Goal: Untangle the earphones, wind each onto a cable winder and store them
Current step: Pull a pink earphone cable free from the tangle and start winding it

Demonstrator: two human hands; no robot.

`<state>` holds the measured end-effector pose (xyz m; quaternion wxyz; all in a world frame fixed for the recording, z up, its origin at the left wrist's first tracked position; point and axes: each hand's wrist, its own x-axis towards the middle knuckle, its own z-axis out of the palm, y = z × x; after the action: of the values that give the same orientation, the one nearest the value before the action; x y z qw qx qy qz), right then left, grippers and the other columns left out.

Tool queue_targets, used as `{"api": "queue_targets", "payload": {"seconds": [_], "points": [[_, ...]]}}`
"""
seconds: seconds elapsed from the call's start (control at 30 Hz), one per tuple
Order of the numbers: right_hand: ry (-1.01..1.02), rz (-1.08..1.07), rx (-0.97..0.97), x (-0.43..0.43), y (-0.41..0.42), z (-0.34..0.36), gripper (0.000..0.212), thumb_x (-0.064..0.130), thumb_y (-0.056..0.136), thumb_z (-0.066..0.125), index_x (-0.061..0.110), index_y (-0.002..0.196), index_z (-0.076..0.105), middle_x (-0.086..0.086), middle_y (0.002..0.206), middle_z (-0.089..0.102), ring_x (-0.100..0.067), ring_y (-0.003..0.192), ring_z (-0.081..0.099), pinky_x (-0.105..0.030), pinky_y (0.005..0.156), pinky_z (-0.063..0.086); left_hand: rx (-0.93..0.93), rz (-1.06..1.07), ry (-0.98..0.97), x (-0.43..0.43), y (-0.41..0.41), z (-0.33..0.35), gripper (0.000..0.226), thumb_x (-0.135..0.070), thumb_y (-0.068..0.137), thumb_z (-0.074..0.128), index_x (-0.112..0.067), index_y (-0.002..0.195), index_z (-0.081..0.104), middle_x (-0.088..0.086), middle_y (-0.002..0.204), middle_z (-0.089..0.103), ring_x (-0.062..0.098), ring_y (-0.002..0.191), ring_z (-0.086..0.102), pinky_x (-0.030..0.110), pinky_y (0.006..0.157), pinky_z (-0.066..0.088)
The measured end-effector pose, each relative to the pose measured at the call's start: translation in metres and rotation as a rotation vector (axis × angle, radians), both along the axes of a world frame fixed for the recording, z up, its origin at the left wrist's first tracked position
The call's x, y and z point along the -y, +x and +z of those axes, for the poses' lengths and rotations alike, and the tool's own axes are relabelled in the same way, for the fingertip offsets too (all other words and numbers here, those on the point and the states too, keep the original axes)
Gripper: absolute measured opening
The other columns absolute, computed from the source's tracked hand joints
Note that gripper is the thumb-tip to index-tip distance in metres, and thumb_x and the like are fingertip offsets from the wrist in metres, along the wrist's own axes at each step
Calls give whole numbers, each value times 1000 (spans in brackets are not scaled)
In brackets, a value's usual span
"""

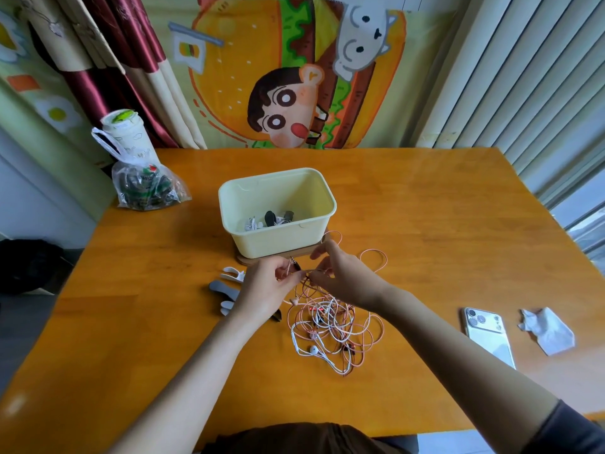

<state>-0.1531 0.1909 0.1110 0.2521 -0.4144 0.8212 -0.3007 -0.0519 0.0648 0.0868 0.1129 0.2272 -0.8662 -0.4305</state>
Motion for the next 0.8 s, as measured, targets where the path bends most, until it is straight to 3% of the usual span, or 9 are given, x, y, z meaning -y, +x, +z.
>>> {"api": "queue_targets", "payload": {"seconds": [0.13, 0.27, 0.37, 0.5, 0.6, 0.7, 0.8], "points": [[-18, -26, -44, -1, 1, -2, 34, 27, 91, 60, 10, 115, 42, -5, 95, 62, -22, 83, 60, -33, 74, 49, 37, 1, -18, -1, -1, -4, 22, -26, 90, 64, -15, 72, 61, -8, 64, 56, 10, 64, 51, 13, 53, 36], [-85, -21, -168, -2, 2, -3, 33, 22, 88, 65, 13, 113, 46, 0, 98, 61, -15, 80, 57, -24, 70, 45, 43, 22, 27, 0, 0, -4, 22, -24, 92, 62, -14, 73, 60, -7, 64, 56, 4, 58, 55, 9, 52, 37], [-67, -2, -191, 1, 4, -1, 23, 25, 90, 62, 15, 110, 58, -2, 102, 67, -16, 87, 63, -30, 76, 52, 55, 19, 52, 0, 0, 0, 25, -23, 93, 60, -13, 71, 57, -5, 60, 53, -5, 48, 53, 9, 48, 37], [-29, -14, -256, 4, 6, 2, 19, 24, 93, 56, 15, 106, 67, -1, 105, 68, -16, 90, 63, -30, 74, 53, 27, 62, 66, -1, 0, 5, 18, -21, 93, 60, -12, 77, 57, -7, 63, 52, 5, 55, 52, 7, 49, 36], [68, -26, -376, 4, 7, 6, 24, 30, 96, 50, 17, 110, 65, 0, 112, 63, -19, 94, 61, -32, 76, 50, 9, 74, 43, -5, 0, 4, 17, -20, 95, 56, -10, 82, 56, -6, 65, 51, 8, 59, 47, 7, 50, 36], [253, 13, -529, 4, 10, 8, 32, 33, 99, 39, 16, 116, 61, -3, 120, 56, -24, 109, 54, -35, 89, 41, 18, 99, 82, -8, -4, 2, 17, -20, 98, 50, -10, 85, 53, -5, 65, 50, 7, 56, 47, 11, 47, 37], [381, 93, -551, 2, 11, 11, 33, 31, 100, 39, 16, 123, 57, -7, 127, 51, -25, 119, 44, -38, 98, 36, 32, 104, 88, -11, -9, -3, 14, -19, 99, 46, -10, 90, 49, -5, 70, 50, 8, 63, 47, 12, 49, 35]]}}
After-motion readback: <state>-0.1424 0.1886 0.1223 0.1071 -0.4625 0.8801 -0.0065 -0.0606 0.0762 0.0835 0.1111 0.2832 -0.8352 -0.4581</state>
